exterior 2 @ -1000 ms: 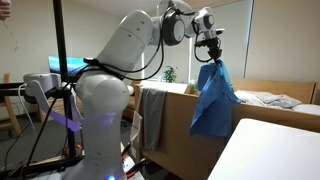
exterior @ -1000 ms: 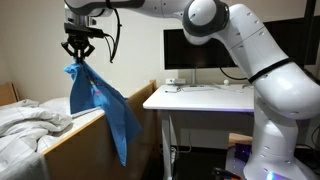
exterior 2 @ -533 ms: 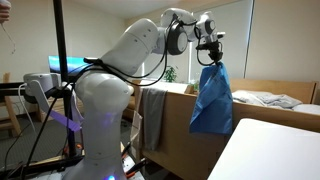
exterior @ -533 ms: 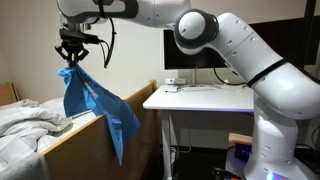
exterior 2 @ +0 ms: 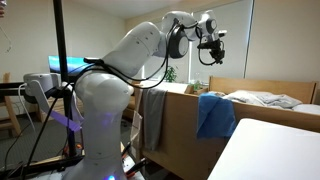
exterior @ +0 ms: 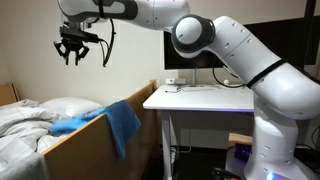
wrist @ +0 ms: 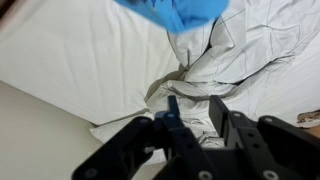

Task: Put the blue cloth on the edge of the bed

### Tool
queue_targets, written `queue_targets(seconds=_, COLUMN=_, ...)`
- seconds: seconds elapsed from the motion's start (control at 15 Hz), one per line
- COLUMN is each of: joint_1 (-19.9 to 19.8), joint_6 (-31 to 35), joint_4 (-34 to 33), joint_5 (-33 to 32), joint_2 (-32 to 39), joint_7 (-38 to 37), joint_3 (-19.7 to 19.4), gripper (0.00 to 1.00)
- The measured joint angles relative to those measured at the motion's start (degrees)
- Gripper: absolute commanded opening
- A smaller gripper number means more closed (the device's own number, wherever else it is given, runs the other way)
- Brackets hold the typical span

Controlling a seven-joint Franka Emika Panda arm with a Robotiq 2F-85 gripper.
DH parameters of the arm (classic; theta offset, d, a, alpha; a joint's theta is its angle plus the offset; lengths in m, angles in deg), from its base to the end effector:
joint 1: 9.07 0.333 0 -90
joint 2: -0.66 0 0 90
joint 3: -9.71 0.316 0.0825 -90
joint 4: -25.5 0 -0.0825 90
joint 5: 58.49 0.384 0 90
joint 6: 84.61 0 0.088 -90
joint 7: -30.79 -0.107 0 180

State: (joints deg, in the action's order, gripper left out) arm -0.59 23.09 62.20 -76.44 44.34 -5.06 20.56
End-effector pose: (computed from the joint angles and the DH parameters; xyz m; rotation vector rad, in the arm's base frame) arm 0.7523 0.1601 0.6006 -2.9512 0.5229 -0.7885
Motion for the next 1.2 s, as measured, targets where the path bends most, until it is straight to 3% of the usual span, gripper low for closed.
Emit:
queue_targets(seconds=0.33, joint_1=0.0, joint_6=0.0, joint_4=-1.3, joint_5=0.0, joint_2=0.0, joint_7=0.0, joint_3=0.0, gripper=0.98)
queue_targets(seconds=0.87, joint_1=0.3, joint_6=-0.1, joint_4=-2.4, joint_5=-0.2, joint_2=-0.3, joint_7=0.0, joint_3=-0.3, gripper=1.00)
queue_targets(seconds=1.2, joint_1=2.3, joint_6=-3.7, joint_4=-2.8, joint_5=-2.6, joint_2=-2.5, joint_7=-2.0, joint_3=-2.9, gripper=1.00)
